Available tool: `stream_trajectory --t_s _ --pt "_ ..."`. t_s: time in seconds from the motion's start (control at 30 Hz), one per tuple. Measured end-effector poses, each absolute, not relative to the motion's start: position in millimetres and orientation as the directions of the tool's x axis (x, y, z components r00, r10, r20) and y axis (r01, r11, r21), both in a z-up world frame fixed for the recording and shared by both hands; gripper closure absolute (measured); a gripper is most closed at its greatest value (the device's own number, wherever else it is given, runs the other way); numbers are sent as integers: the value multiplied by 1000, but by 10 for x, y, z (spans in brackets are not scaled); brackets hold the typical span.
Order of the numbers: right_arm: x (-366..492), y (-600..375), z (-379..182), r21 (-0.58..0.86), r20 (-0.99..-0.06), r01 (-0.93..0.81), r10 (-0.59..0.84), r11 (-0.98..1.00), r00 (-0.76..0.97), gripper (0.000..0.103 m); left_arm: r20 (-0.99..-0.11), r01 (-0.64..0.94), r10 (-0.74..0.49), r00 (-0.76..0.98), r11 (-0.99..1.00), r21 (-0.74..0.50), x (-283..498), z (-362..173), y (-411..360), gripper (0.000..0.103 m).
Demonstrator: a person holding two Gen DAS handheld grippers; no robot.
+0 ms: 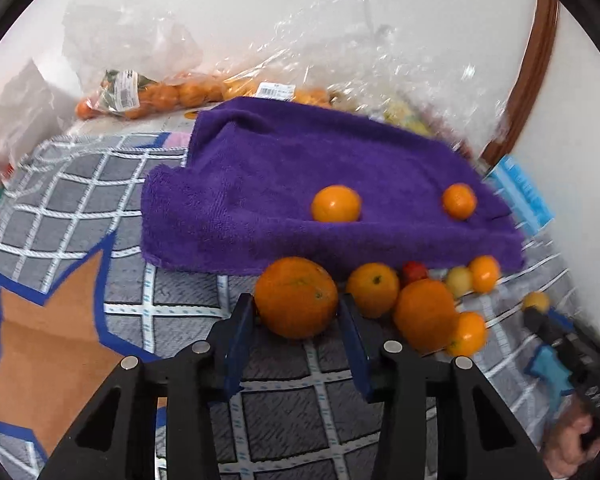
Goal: Organize fruits
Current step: 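Grasp a large orange with the left tool while the right tool grasps a yellow fruit, then lift both held fruits and carry them over the purple towel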
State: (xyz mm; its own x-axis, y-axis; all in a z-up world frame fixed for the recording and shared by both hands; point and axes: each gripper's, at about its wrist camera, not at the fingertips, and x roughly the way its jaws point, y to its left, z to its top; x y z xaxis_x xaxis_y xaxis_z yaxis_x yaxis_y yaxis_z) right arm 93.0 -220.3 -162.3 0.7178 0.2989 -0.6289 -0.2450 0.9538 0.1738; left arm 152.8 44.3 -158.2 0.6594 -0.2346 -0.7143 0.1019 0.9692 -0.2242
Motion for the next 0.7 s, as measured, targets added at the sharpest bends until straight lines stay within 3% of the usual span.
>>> stream_trajectory --t_s 0.2,0.7 --pt "852 -2190 -1588 159 -601 -252 296 955 743 74 -665 101 -261 700 957 -270 1432 -1529 476 63" --pt "800 -2226 -1557 157 -576 -231 279 960 768 74 -578 132 -261 773 958 -256 1304 -1380 439 63"
